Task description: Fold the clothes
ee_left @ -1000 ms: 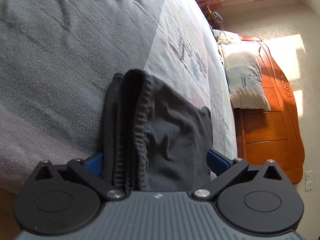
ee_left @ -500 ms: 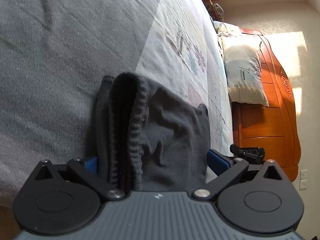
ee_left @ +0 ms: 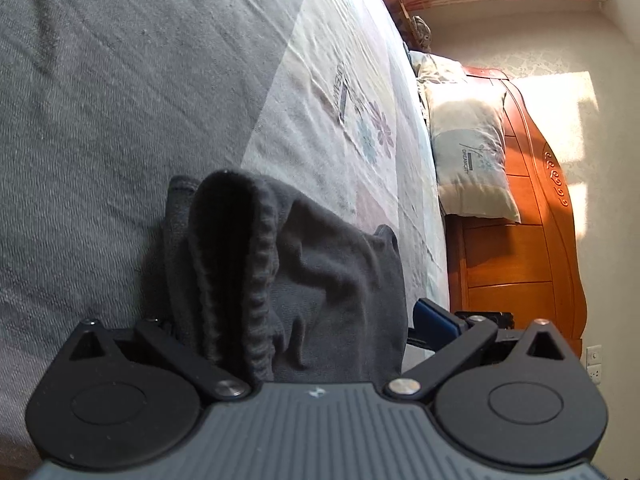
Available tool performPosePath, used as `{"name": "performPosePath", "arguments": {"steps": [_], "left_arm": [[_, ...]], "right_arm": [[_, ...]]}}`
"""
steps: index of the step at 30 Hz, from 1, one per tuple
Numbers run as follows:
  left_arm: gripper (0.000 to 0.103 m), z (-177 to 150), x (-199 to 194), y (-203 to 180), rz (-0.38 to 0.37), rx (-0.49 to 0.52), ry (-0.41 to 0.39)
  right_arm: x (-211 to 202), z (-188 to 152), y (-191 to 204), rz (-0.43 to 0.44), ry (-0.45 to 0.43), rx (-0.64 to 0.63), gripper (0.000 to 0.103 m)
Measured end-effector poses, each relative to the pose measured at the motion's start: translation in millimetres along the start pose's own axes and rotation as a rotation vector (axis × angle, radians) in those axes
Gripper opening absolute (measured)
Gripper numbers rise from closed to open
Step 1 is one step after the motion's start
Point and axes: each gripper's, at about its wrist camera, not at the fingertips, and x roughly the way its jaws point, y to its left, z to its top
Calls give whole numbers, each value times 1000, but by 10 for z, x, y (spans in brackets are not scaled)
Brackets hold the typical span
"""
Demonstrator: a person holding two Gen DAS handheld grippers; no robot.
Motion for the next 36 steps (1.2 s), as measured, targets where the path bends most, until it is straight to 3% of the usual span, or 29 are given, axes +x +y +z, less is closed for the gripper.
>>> {"name": "performPosePath", "arguments": {"steps": [5, 10, 12, 17, 20, 23, 28, 36], "left_arm": [[102, -93, -44, 20, -15, 11, 31], [102, 82, 68, -48, 10, 5, 25], [102, 34, 45, -43, 0, -3, 19], [102, -62, -55, 66, -57, -24, 1], [102, 27, 2, 46, -39, -51, -14], [102, 17, 22, -27, -11, -41, -12], [102, -31, -92, -106, -105, -59, -43], [102, -1, -56, -444, -112, 14, -17]], "right_arm": [[-40, -128, -9, 43, 34, -43, 103], [86, 88, -2, 56, -3, 8, 103], [123, 100, 49, 38, 15, 2, 103], [60, -41, -1, 102, 37, -16, 103], [103, 69, -37, 149, -3, 35, 103], [135, 97, 22, 139, -1, 50, 103], [9, -11, 84, 191, -11, 48, 103], [-218, -62, 361, 201, -16, -36, 103]]}}
